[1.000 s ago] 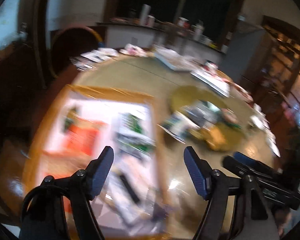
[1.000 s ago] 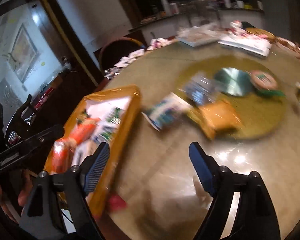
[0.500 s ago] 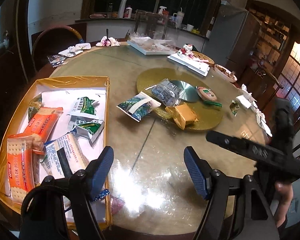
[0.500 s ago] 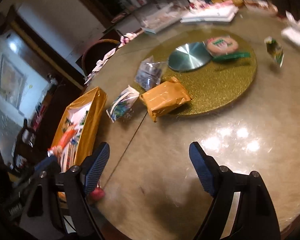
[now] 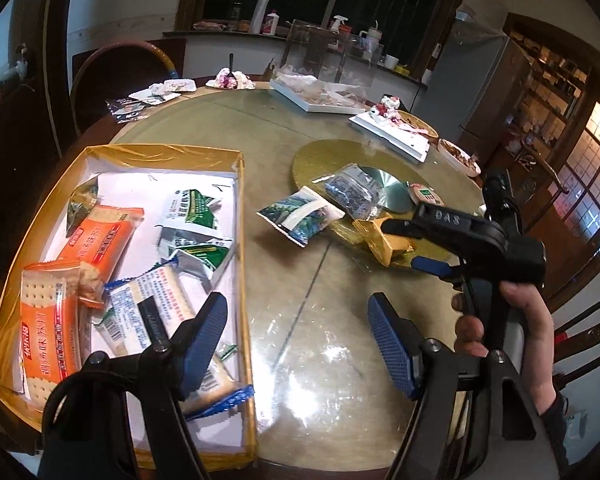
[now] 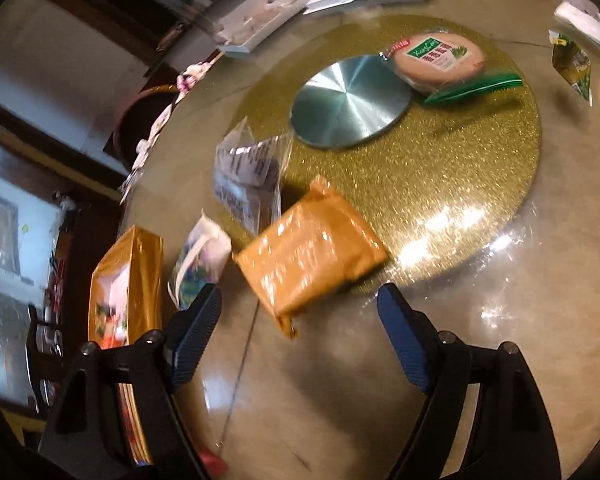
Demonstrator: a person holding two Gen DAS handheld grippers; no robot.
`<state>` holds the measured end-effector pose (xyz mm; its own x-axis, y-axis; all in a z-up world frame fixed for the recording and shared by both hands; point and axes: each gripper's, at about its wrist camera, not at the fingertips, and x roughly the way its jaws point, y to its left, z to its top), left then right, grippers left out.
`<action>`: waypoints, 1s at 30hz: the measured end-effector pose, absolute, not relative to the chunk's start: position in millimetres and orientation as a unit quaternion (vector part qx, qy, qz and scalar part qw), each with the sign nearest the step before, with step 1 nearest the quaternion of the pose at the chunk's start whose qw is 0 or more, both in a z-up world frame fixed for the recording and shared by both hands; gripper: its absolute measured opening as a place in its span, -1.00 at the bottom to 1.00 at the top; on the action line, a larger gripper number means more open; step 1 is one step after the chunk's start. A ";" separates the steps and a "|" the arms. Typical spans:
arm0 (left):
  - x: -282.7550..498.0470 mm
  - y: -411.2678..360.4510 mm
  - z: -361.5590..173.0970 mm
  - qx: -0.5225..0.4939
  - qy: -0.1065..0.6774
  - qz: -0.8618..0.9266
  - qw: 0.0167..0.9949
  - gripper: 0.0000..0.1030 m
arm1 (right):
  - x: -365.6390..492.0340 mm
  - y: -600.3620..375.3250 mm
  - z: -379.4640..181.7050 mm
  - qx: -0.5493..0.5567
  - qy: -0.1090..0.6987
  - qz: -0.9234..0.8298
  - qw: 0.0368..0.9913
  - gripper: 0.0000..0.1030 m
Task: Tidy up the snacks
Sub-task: 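Grasp yellow-orange pack with right tool while left tool approaches floral sachet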
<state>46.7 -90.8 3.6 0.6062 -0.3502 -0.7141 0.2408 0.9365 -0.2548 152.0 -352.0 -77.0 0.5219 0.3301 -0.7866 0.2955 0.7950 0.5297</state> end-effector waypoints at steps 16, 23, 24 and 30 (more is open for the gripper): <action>54.2 -90.7 9.7 -0.053 0.419 -0.172 0.890 0.41 | 153.6 -330.9 -73.4 0.199 0.487 -0.057 0.848 -0.01; 94.7 -126.8 8.3 0.000 0.449 -0.215 0.868 0.41 | 105.9 -352.2 -73.2 0.184 0.489 -0.025 0.852 -0.03; 103.6 -132.8 6.5 0.009 0.455 -0.219 0.863 0.41 | 95.4 -355.1 -73.1 0.180 0.490 -0.017 0.853 -0.03; 161.1 -163.8 -12.2 0.075 0.486 -0.217 0.843 0.41 | 58.1 -372.5 -75.0 0.199 0.481 0.010 0.854 -0.03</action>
<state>161.1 -163.8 -12.2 0.4331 -0.2923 -0.8526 0.4380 0.8950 -0.0844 58.1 -372.5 -75.0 0.5368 0.2083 -0.8176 0.1738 0.9210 0.3487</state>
